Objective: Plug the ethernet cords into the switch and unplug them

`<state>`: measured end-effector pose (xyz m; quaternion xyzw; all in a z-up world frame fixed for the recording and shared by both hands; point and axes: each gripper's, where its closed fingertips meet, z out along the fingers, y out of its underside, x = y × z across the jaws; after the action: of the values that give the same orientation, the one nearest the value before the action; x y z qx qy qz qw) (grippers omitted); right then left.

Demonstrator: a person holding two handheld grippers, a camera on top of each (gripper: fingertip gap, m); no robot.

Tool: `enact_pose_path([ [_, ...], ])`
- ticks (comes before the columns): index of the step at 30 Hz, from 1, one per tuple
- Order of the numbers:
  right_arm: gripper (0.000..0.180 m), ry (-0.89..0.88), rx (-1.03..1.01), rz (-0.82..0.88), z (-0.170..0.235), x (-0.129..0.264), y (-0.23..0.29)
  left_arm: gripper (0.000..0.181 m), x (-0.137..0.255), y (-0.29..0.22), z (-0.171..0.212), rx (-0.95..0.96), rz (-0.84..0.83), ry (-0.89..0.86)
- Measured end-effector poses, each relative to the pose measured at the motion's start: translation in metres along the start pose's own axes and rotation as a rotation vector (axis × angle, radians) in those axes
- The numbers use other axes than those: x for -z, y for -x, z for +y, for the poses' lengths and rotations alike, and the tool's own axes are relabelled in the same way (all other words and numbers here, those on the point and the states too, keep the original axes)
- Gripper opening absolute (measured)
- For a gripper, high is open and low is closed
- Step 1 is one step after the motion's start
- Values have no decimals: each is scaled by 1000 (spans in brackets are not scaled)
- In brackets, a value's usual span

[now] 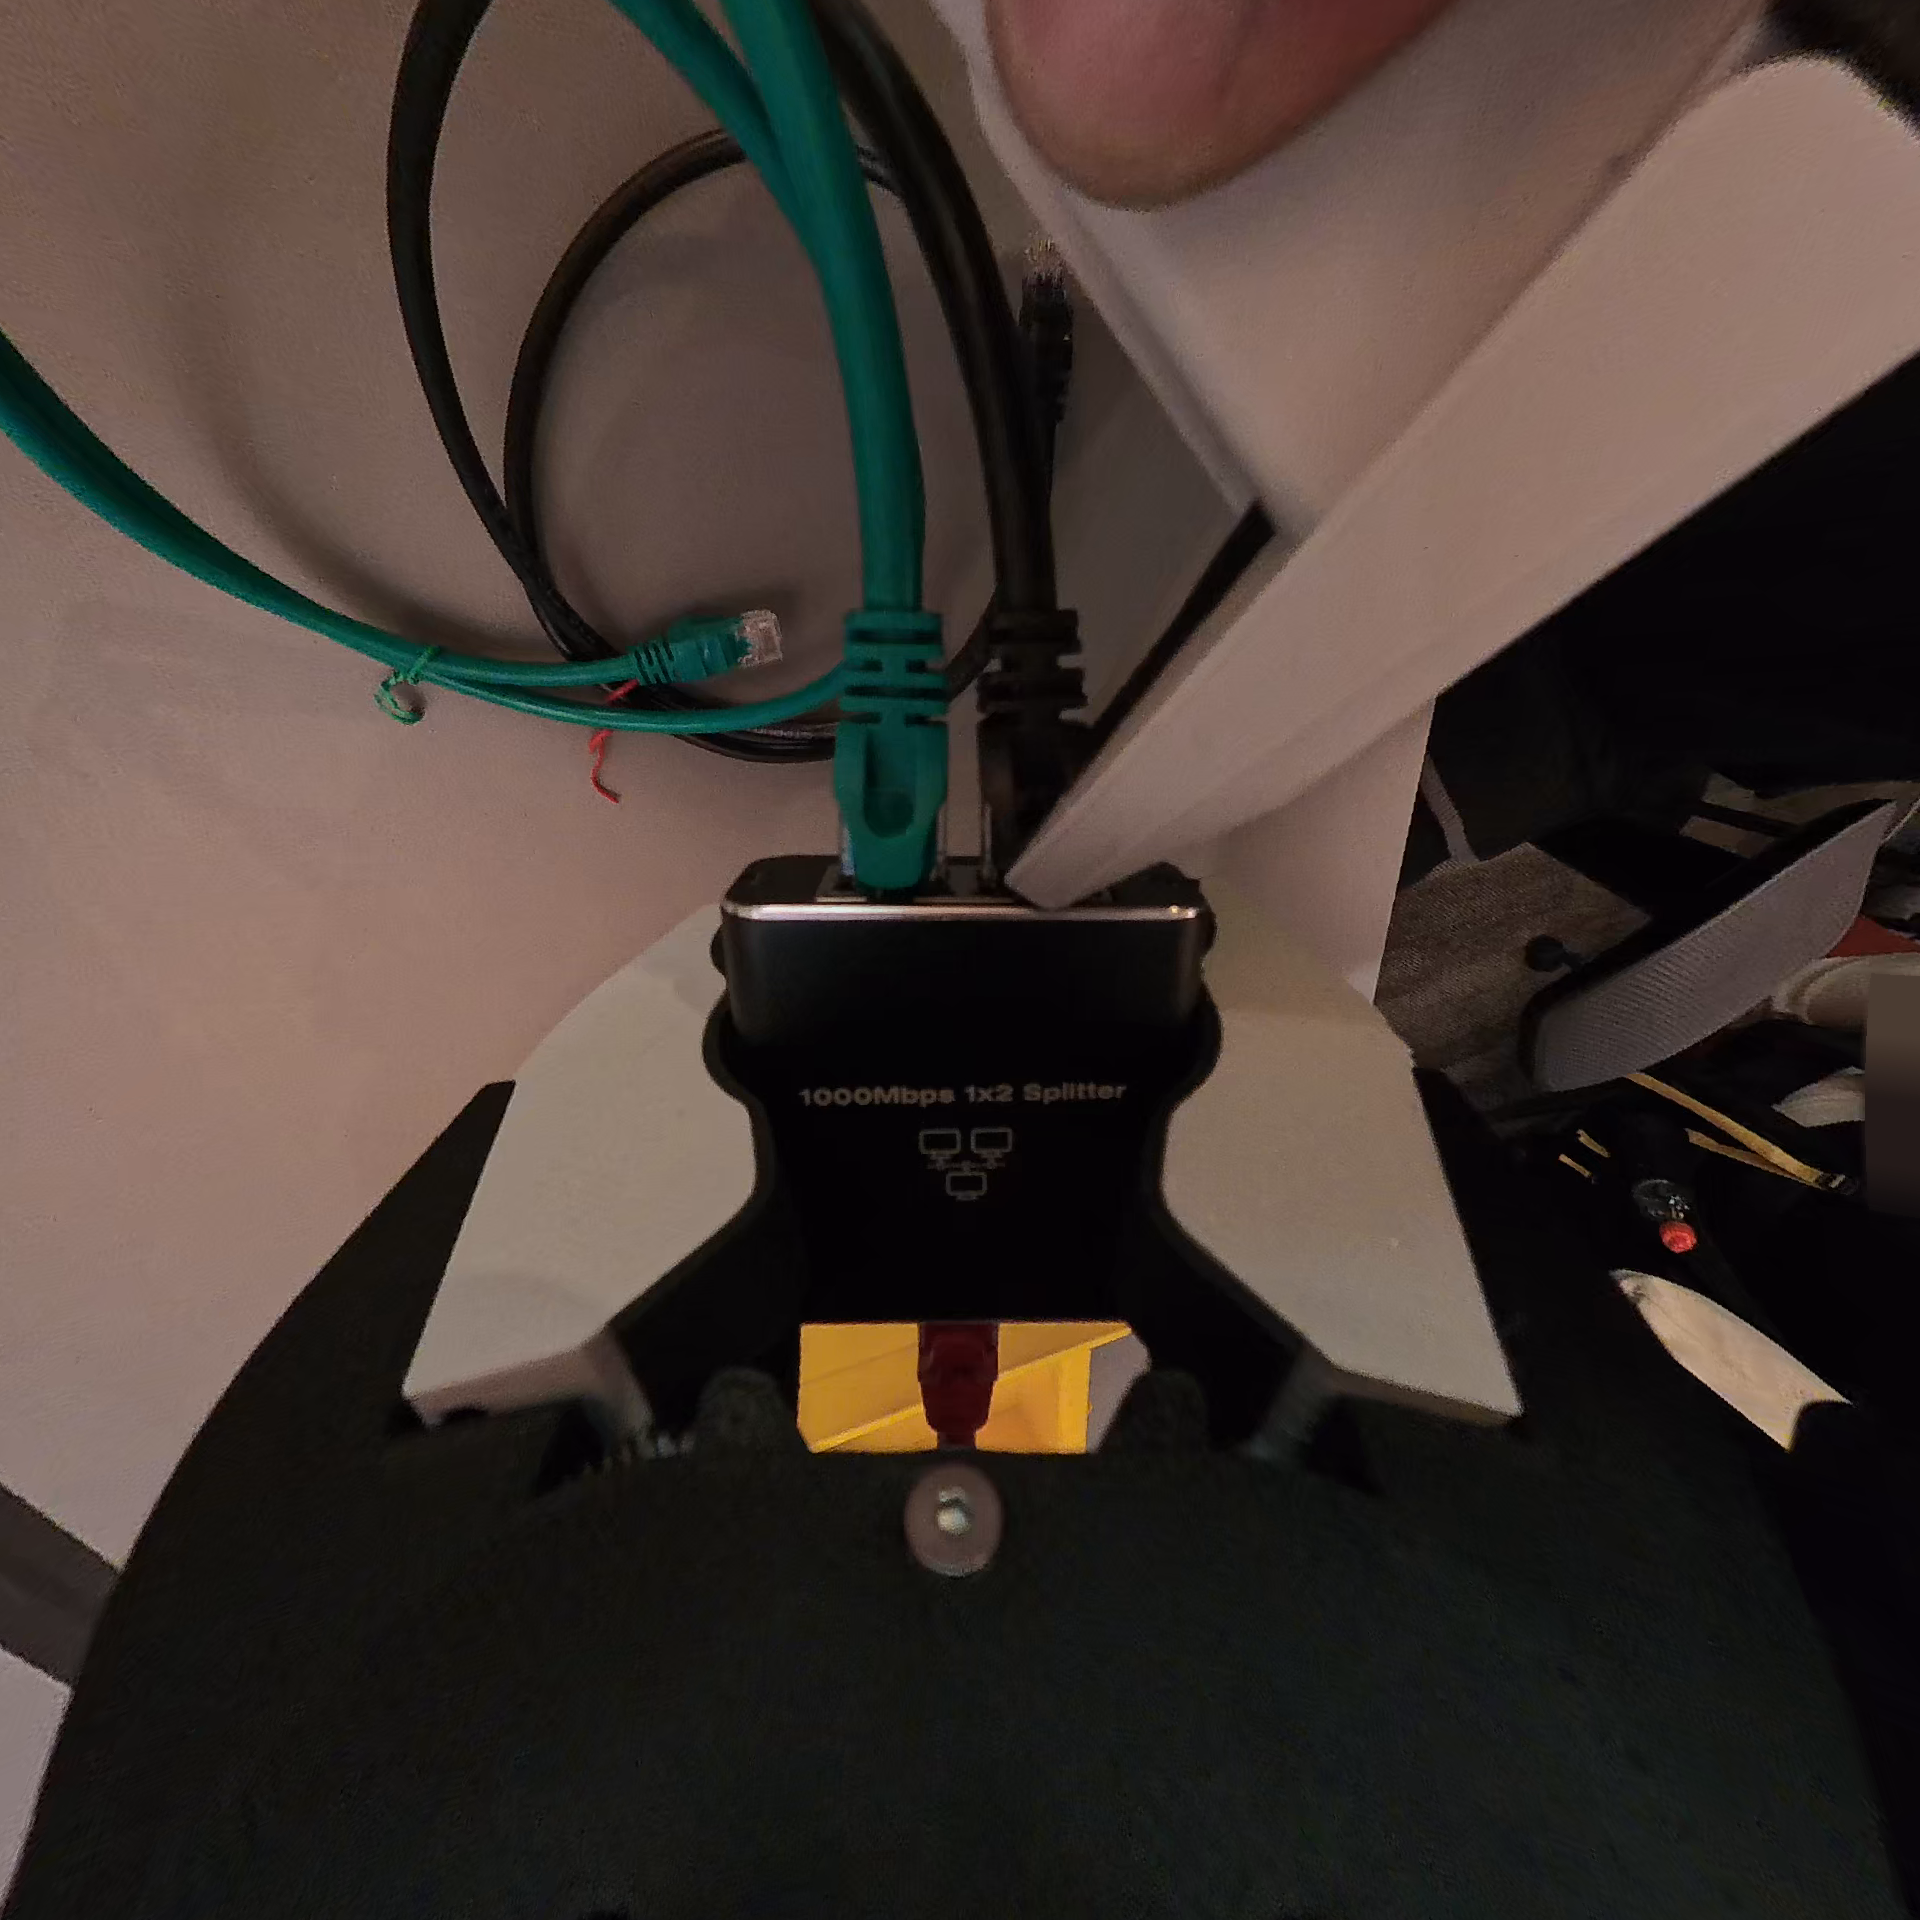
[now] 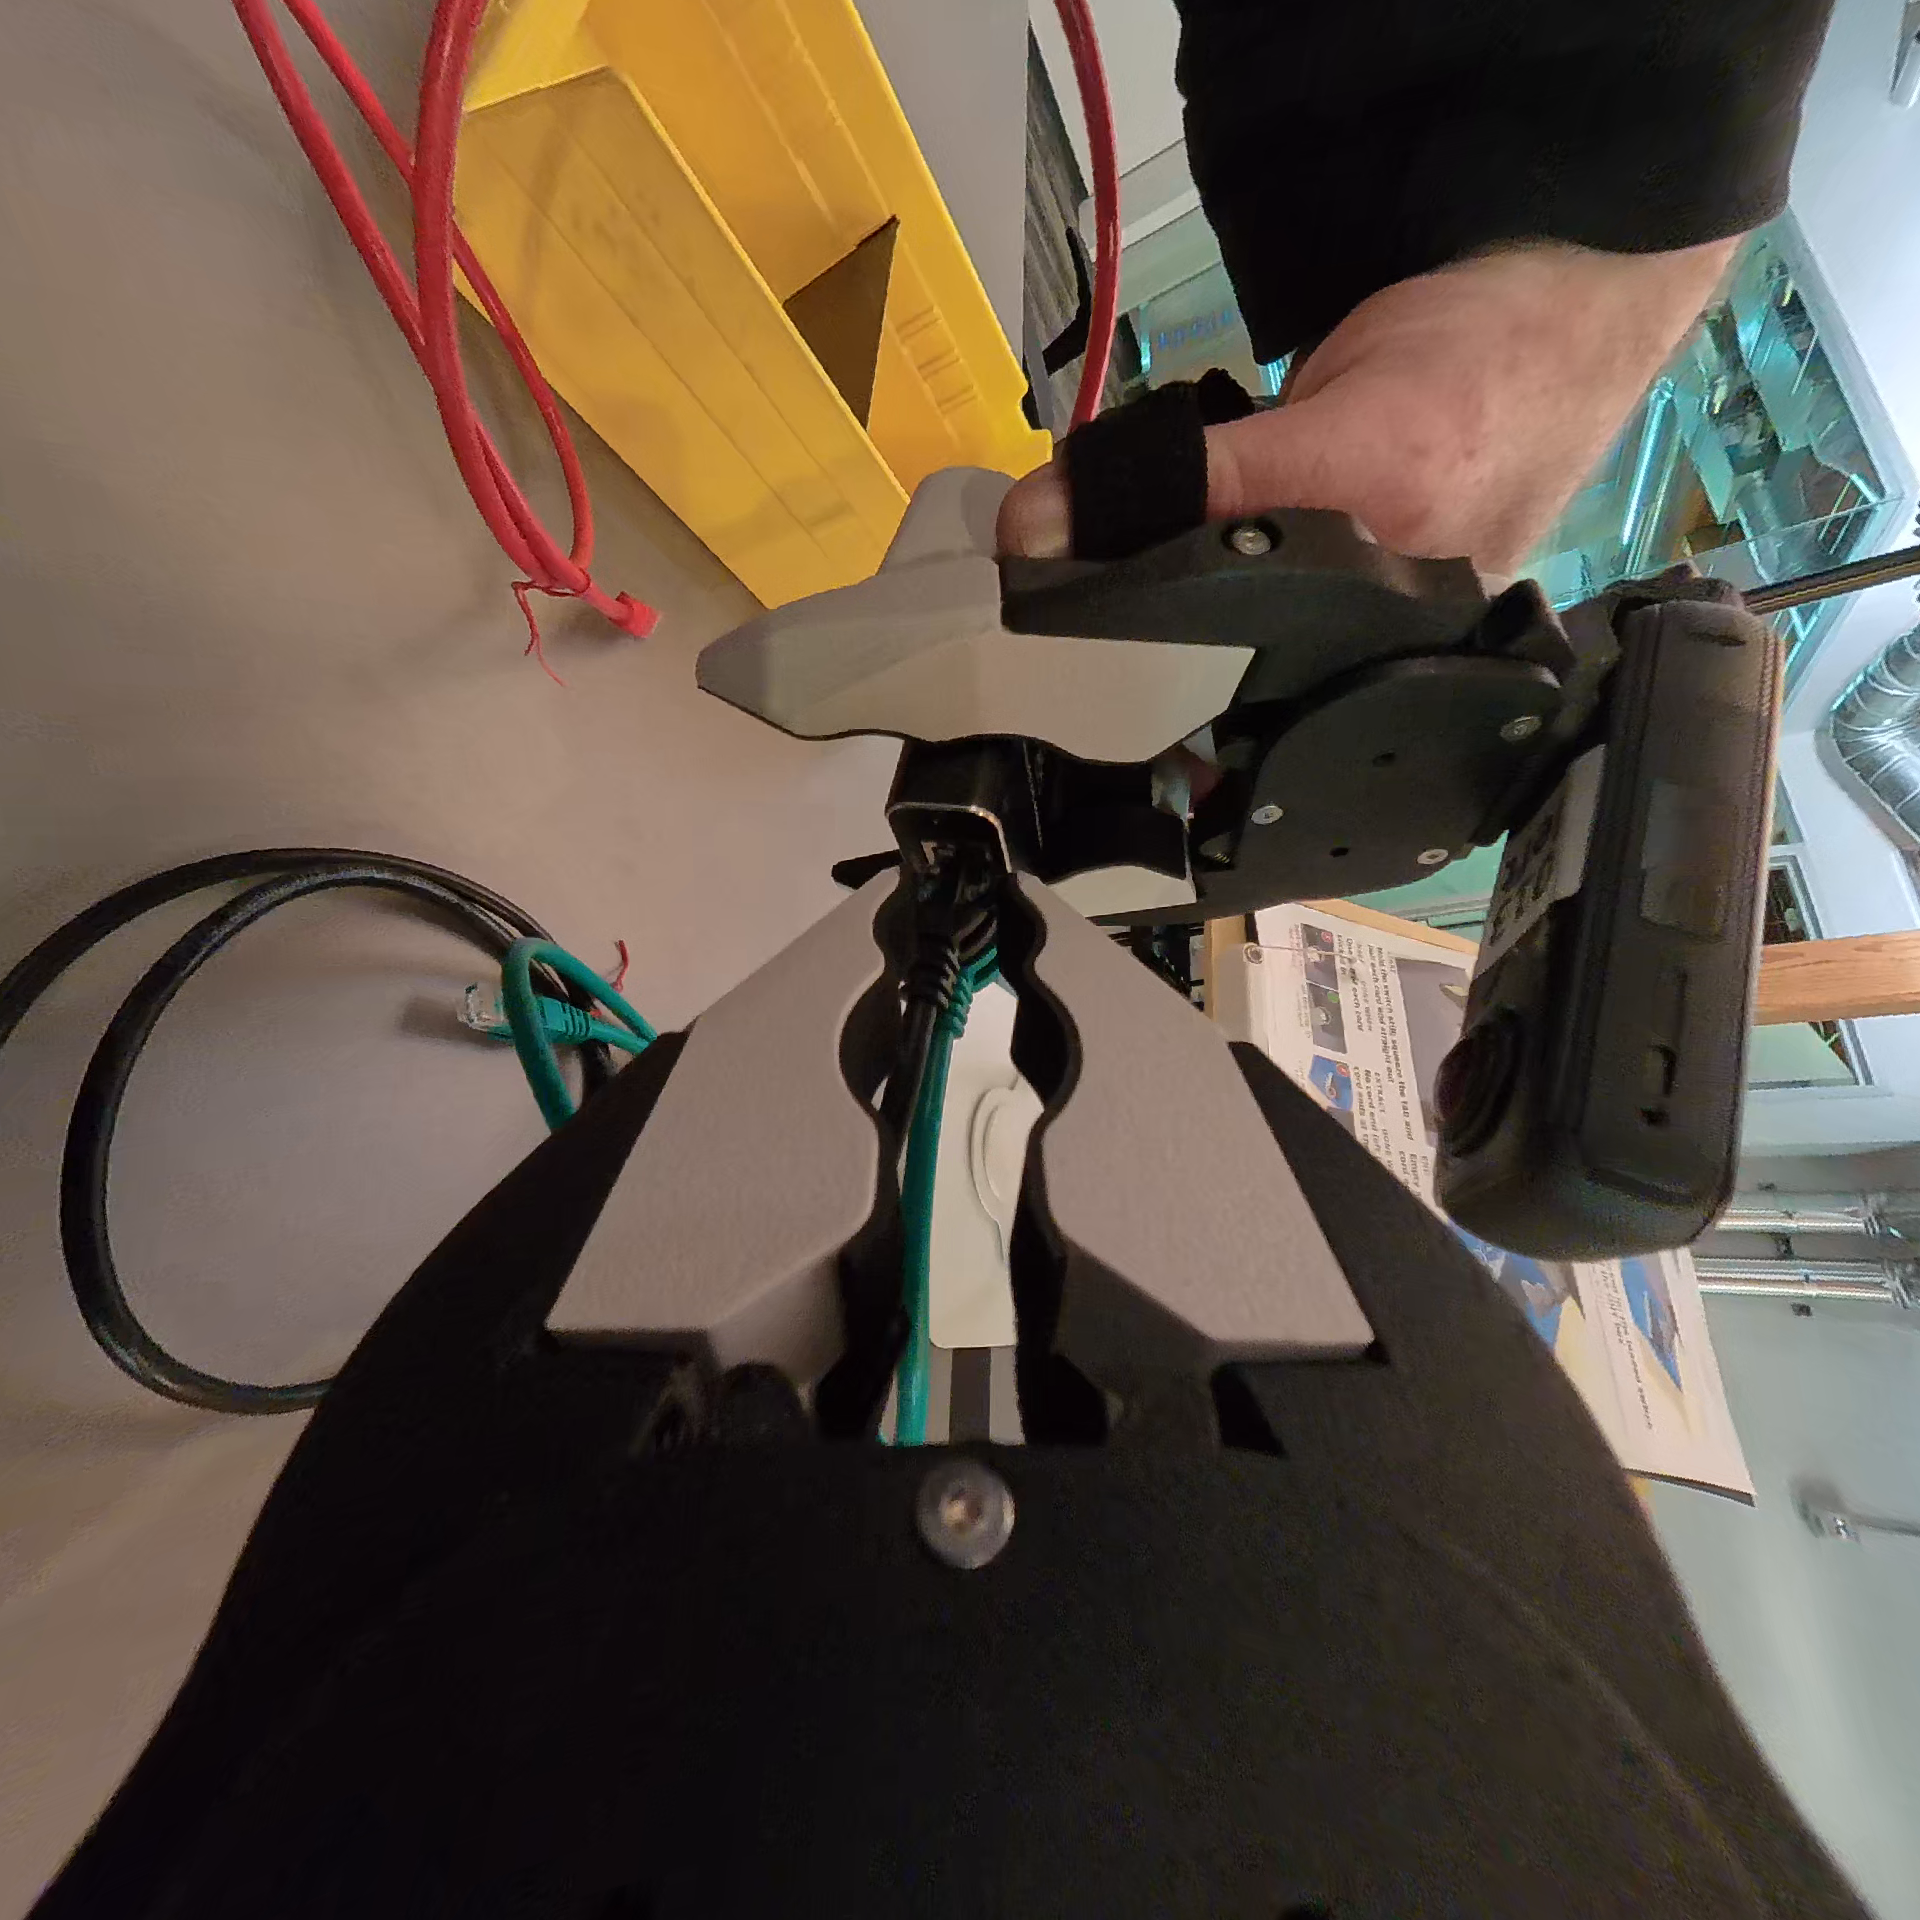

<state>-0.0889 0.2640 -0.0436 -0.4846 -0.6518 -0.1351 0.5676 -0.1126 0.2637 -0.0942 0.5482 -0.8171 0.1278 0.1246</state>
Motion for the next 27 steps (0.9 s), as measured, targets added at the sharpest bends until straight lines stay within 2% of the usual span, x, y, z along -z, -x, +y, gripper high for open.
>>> enact_pose_path([
  [16, 14, -97, -111, -39, 1, 10, -2, 76, 3, -4, -10, -5, 36, -17],
  [27, 15, -100, -109, -11, 5, 15, -9, 76, 9, -3, -15, 8, 55, -11],
])
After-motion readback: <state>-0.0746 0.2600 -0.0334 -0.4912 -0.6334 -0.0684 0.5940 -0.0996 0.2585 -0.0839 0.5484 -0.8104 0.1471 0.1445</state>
